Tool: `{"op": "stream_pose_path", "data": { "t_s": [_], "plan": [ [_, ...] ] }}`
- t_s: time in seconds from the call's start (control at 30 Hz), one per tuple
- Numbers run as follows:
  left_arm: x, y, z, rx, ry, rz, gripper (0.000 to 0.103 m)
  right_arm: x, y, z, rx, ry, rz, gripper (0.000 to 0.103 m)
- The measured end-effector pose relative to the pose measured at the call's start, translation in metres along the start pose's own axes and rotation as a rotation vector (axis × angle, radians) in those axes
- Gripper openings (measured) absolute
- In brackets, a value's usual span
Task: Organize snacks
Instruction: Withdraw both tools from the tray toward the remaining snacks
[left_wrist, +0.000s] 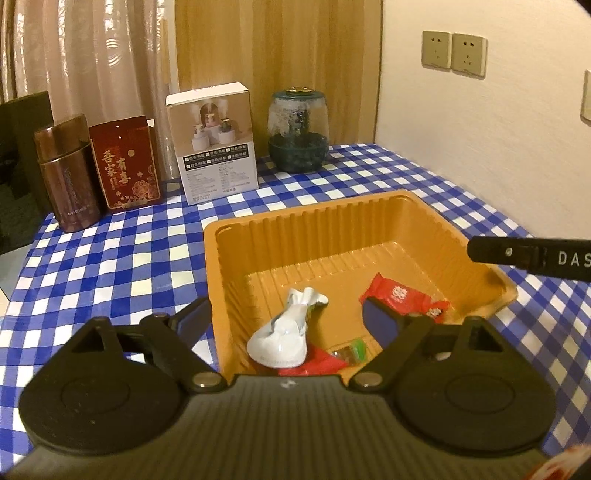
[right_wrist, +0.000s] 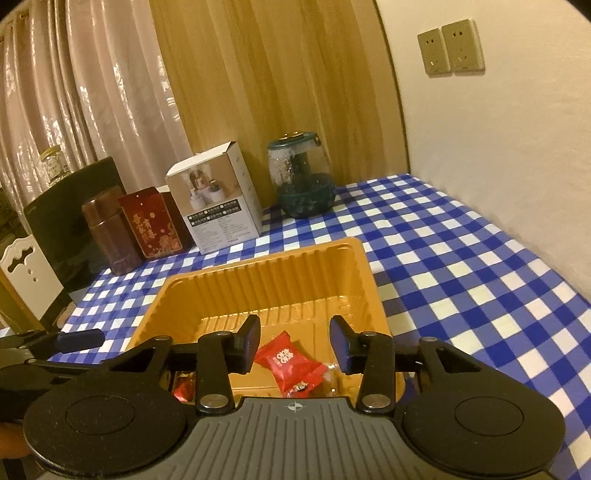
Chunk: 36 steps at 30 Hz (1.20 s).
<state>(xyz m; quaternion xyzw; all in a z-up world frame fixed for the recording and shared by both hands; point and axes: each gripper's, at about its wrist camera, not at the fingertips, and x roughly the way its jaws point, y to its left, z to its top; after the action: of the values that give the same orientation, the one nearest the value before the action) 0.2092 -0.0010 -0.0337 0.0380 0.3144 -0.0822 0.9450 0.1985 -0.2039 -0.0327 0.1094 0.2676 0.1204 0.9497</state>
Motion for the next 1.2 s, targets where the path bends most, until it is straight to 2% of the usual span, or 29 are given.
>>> {"op": "stream_pose_path", "data": {
  "t_s": [0.13, 0.3, 0.6, 0.87, 1.2],
  "plan": [
    [-0.015, -0.002, -0.001, 0.01, 0.015, -0.002, 0.087, -0.016, 0.0, -0.008, 0.02, 0.001, -0.006, 0.042],
    [-0.033, -0.002, -0.012, 0.004, 0.046, -0.005, 0.087, -0.032, 0.007, -0.024, -0.017, 0.036, -0.026, 0.043],
    [-0.056, 0.002, -0.03, -0.015, 0.092, -0.003, 0.087, -0.052, 0.013, -0.054, -0.009, 0.09, -0.032, 0.043],
    [-0.056, 0.007, -0.048, 0.017, 0.14, 0.006, 0.087, -0.051, 0.02, -0.066, -0.046, 0.126, -0.024, 0.045],
    [-0.045, 0.01, -0.065, 0.073, 0.175, -0.047, 0.087, -0.036, 0.016, -0.083, -0.111, 0.203, -0.034, 0.052]
  ]
}}
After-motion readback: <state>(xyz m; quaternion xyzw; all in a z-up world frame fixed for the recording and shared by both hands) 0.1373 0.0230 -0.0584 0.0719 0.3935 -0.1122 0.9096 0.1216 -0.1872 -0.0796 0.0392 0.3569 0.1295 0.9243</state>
